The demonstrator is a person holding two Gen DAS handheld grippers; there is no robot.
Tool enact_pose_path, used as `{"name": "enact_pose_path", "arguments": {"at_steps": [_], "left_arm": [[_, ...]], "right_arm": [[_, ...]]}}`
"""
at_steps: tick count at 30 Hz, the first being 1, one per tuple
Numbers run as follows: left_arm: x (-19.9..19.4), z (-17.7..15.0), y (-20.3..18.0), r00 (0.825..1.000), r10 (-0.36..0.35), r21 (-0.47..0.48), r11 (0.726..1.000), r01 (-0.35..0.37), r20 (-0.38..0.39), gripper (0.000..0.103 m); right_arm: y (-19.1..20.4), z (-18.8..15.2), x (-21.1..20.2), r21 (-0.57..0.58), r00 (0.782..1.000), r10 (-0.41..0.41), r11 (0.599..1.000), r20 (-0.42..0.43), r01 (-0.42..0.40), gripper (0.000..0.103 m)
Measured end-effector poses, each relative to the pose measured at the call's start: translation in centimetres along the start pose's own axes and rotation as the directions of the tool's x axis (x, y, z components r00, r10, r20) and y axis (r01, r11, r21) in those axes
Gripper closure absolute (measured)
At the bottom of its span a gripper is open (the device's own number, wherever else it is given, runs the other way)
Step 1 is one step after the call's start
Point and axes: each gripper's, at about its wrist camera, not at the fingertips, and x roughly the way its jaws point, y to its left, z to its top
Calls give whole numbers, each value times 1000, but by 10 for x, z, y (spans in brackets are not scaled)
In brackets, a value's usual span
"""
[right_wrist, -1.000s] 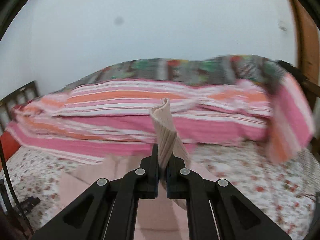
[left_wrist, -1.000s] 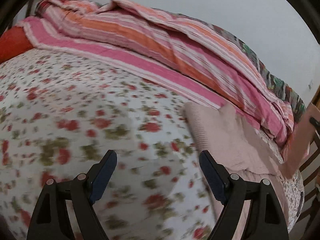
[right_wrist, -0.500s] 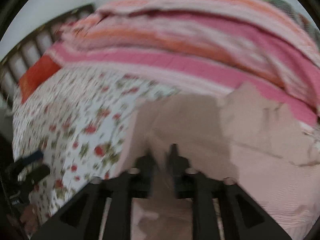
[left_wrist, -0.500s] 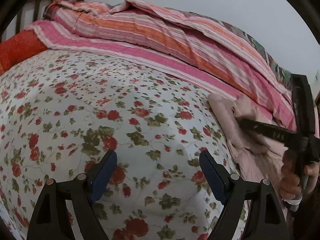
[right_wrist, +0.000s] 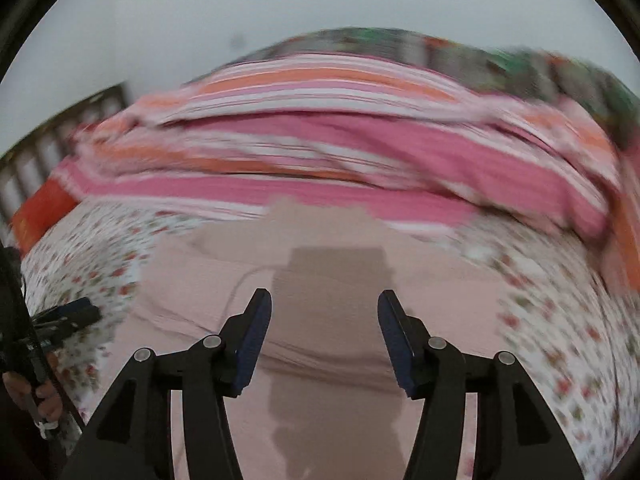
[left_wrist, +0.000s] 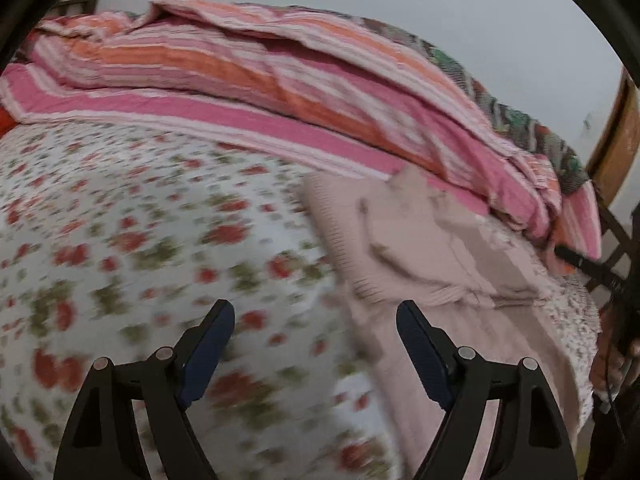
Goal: Fold small clothes
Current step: 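Lay the sleeve across the sweater body and open the right tool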
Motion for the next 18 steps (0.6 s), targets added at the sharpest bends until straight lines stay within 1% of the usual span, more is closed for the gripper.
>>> {"name": "enact_pose_path", "arguments": {"at_steps": [1,3,4,5,6,7,9,11,14,16,18], "left_arm": [[3,3,-6,1000,-19,2,1000,19,3,29],[10,9,-18,998,-58,5,998,58,5,38],[14,12,-24,997,-73,7,997,73,6,40],[18,15,-30,996,-89,10,996,89,7,46],[21,18,-34,995,-102,16,995,101,7,56],[24,20,-38,994,-107,21,994,107,4,59],[32,23,-42,997,-77,13,997,78,-11,59],[37,22,-43,997,-74,6,997,74,-26,59],[42,22,-44,998,-46,-5,999,46,-41,59],[48,23,-42,998,-39,-32,999,37,-58,59],[52,25,-41,997,-47,-52,998,44,-59,59]], "right_arm": [[-22,-7,-4,34,999,-37,999,-5,38,48],[-48,-18,-7,72,997,-79,994,-11,80,48],[-63,-26,-9,97,995,-96,991,-15,97,48],[-76,-35,-10,128,995,-97,987,-23,99,48],[-83,-41,-10,143,995,-92,985,-29,95,48],[-90,-50,-9,160,995,-85,983,-43,91,48],[-94,-59,-10,162,996,-80,983,-50,87,48],[-92,-67,-14,130,996,-81,988,-42,85,48],[-87,-75,-18,96,996,-90,991,-22,92,48],[-89,-79,-19,106,998,-62,992,-23,65,48],[-91,-83,-20,117,999,-44,992,-26,47,48]]}}
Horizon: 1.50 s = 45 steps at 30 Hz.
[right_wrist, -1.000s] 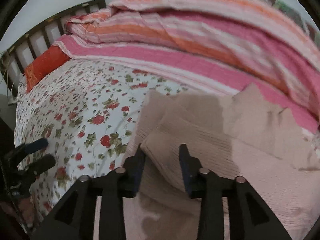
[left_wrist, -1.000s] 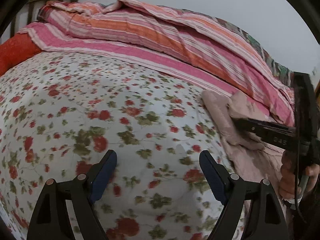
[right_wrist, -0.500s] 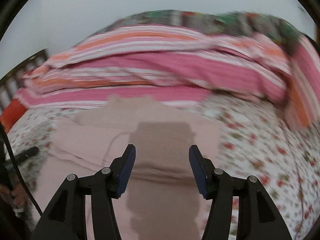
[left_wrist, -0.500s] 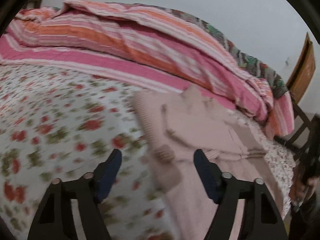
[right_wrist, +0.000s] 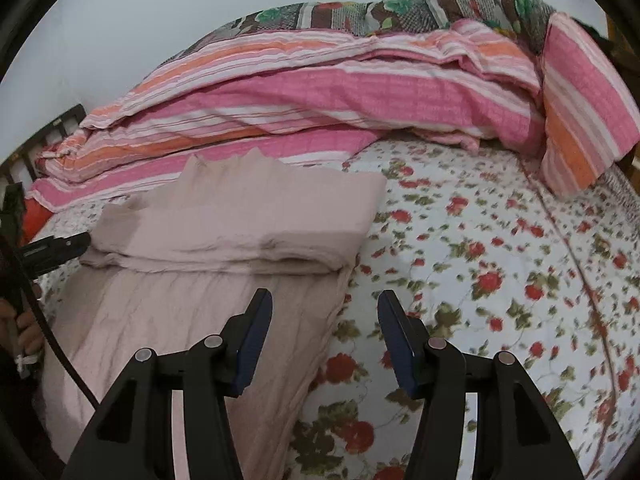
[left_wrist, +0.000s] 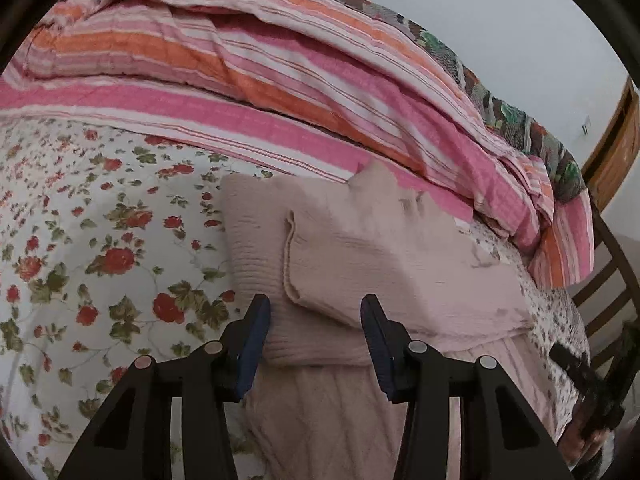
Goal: Fold small clothes
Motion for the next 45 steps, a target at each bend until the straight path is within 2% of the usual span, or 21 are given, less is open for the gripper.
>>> {"name": "enact_pose_path", "arguments": {"at_steps": [4,5,6,7,8,12,14,17,19,22,24,26,30,34,36,38,42,45], "left_arm": [[12,4,-6,1000,28,-6,1000,-28,-2,59],[16,6,-7,999,37,-12,999,-37,3,68],[19,6,-8,999,43,-18,999,-43,4,86],[22,7,-8,999,48,-24,999,-48,-2,96],[23,7,-8,999,35,-33,999,-35,-10,97],[-6,1,-2,995,20,-76,997,-13,94,97],[-10,-9,2,994,44,-99,994,-35,97,97],[5,-18,6,995,93,-98,991,-89,34,95],[6,-17,5,995,93,-94,992,-90,27,93],[-4,-15,-3,992,127,-53,991,-125,24,76],[-11,-19,-13,983,176,0,984,-177,45,60],[-21,-26,-19,973,216,54,974,-220,77,53],[-39,-39,-19,973,213,59,974,-219,90,53],[-61,-52,-11,976,186,12,982,-188,110,53],[-73,-61,-9,967,214,7,976,-217,138,54],[-81,-70,-8,968,217,5,976,-219,127,55],[-100,-89,-6,977,182,-10,983,-181,109,55],[-115,-105,-10,984,151,22,988,-153,94,55]], "right_arm": [[-2,-6,-3,6,1000,-1,1000,11,1,48],[-3,-7,-5,14,1000,4,1000,12,-4,48],[-4,-7,-6,22,1000,8,1000,11,-8,48],[-4,-8,-7,26,1000,11,1000,11,-11,48],[-4,-9,-9,27,1000,10,1000,14,-11,48],[-5,-14,-22,20,999,-9,1000,38,8,48],[-8,-20,-27,39,999,-2,999,36,0,48],[-6,-28,-27,32,1000,8,999,10,-9,48],[-3,-35,-27,27,1000,7,1000,-5,-7,49],[-3,-42,-35,40,1000,15,999,-3,-14,48],[-3,-47,-43,50,1000,-6,999,13,5,48],[-4,-51,-50,56,999,-24,998,28,23,48],[-6,-59,-62,68,997,-65,996,40,62,48],[-5,-68,-75,81,991,-115,991,65,110,50],[-5,-71,-81,104,995,-86,991,51,81,57],[-1,-76,-85,104,997,-76,992,16,74,64],[9,-92,-100,93,999,-49,994,8,48,65],[18,-105,-113,97,1000,-5,995,-9,6,65]]}}
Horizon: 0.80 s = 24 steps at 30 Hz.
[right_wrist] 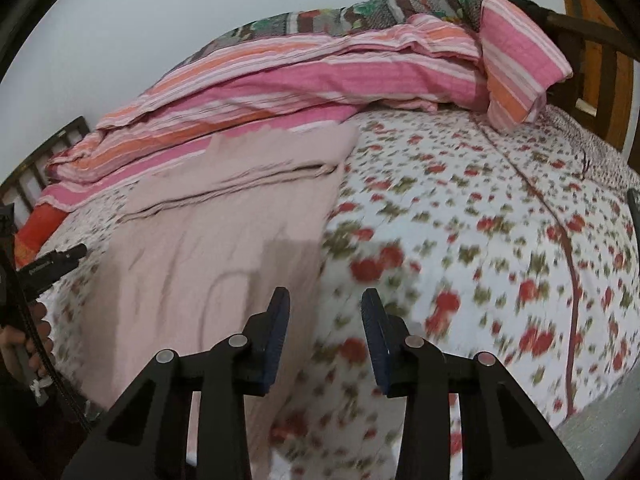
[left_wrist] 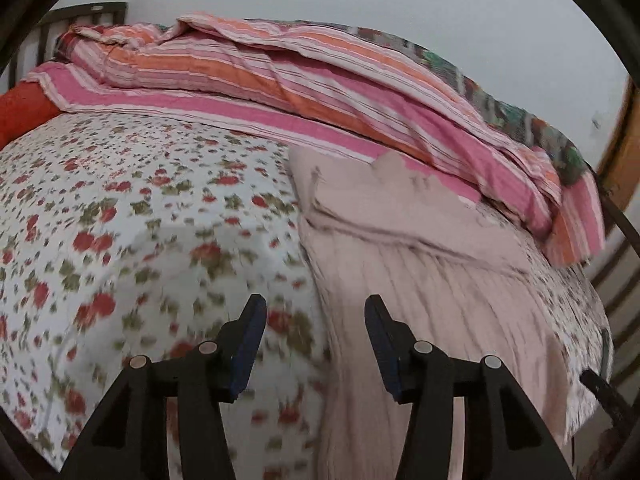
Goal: Fold small clothes
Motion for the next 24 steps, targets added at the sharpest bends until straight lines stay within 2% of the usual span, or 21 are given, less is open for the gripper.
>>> {"name": "enact_pose_path", "arguments": {"at_steps": [3,6,11,15,21,24], "left_arm": [[-18,-14,-2,999,-32,11,999,32,7,55],[-29,-29,-5,998,-56,35,998,56,-9,55],[-39,-63,-6,997,-55,60,996,59,-59,53],[-38,-87,-3,994,-74,62,995,80,-84,54],[-25,-97,-9,989,-80,47,995,86,-124,54],[-16,-98,-13,989,-72,29,997,77,-126,54]], "right_arm": [[8,-12,-7,-4,999,50,999,-22,-50,64],[17,-20,-4,-20,999,35,999,-38,-35,64],[28,-36,-3,-32,998,8,999,-55,-10,64],[30,-48,-3,-26,998,21,999,-63,-23,64],[34,-57,9,-34,995,15,999,-101,-19,65],[36,-60,17,-42,993,13,999,-121,-18,73]]}}
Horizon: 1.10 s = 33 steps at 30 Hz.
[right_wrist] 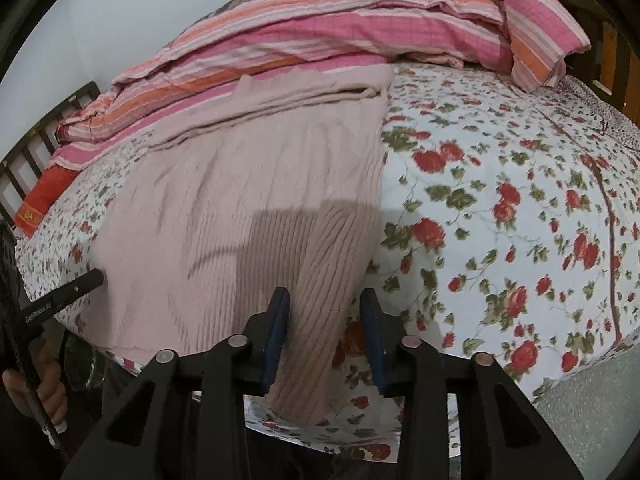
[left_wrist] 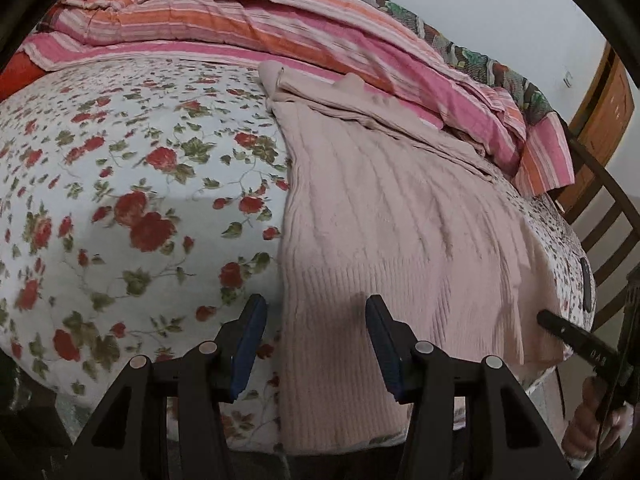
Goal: Fold small clothes
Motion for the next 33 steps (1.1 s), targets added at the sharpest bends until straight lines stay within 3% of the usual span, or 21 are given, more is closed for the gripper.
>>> {"name": "enact_pose_path", "arguments": {"at_steps": [1,2,3,4,6,10,18,20,21,23,28,33], "left_arm": [[2,-1,-1,1000,8,-2,1000,-8,2,54],[3,-1,-3,1000,17,-3,1000,-17,9,63],[2,-2,-4,999,25,-1,1000,-25,23,82],[0,-1,-4,999,25,3,1000,-25,33,92],[-7,0,-1,999,6,5,1000,-6,53,96],[-26,3,11,995,-11,-7,1000,12,99,96],[-17,1,18,998,-40,-30,999,42,40,95],[-15,5,20,998,-47,-38,998,48,40,87],[-15,7,21,998,-48,-39,998,50,47,79],[-16,14,21,996,-56,-42,997,59,71,76],[-6,37,16,996,-45,-21,999,47,78,76],[19,55,10,999,-31,-22,999,32,27,76]], "right_arm": [[1,-1,2,-5,1000,1,1000,-10,-1,86],[1,-1,3,-8,1000,0,1000,-12,0,93],[1,-2,1,-13,1000,-4,1000,3,4,94],[1,-2,-2,-17,1000,-1,1000,19,1,97],[-3,-1,-16,-16,997,19,1000,70,-18,98],[-21,-1,-36,13,990,34,999,138,-36,98],[-32,-12,-11,30,999,45,999,29,-46,96],[-28,-11,-13,15,998,52,998,41,-53,93],[-27,-9,-14,5,997,54,998,50,-55,90],[-25,-1,-15,-9,996,57,998,68,-56,77],[-23,24,-7,-15,995,60,998,83,-59,76],[-19,43,14,-5,998,39,999,57,-39,76]]}}
